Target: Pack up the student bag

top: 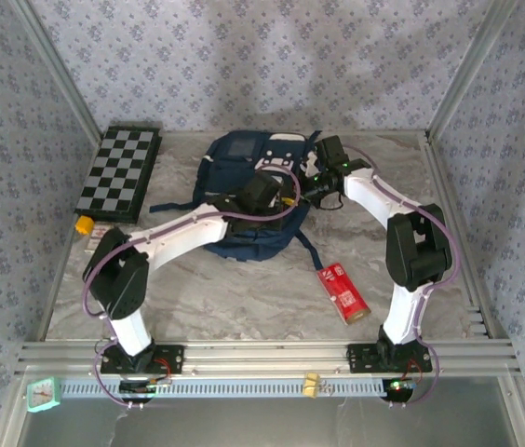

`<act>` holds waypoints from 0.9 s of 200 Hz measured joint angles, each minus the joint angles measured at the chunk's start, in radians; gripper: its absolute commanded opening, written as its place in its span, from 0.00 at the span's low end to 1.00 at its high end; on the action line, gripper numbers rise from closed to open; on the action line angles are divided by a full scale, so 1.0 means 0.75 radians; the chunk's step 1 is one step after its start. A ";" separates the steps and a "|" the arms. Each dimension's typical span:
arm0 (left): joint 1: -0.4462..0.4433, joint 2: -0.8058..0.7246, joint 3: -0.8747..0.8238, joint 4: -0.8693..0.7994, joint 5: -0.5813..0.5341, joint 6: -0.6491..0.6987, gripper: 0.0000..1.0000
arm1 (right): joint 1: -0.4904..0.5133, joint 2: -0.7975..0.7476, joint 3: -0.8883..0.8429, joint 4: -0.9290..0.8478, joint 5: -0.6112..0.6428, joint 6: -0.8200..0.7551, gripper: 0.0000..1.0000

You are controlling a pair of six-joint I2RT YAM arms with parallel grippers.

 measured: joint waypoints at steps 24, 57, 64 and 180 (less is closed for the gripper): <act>0.046 -0.132 -0.155 0.007 0.005 0.069 0.00 | -0.055 0.000 0.026 -0.093 -0.028 -0.086 0.00; 0.193 -0.298 -0.345 0.028 0.020 0.108 0.00 | -0.183 0.000 0.071 -0.199 -0.051 -0.184 0.00; 0.215 -0.315 -0.367 0.027 0.024 0.108 0.00 | -0.197 0.000 0.084 -0.214 -0.049 -0.200 0.00; 0.191 -0.333 -0.384 0.043 0.034 0.085 0.00 | -0.061 -0.317 -0.329 0.107 0.087 0.182 0.66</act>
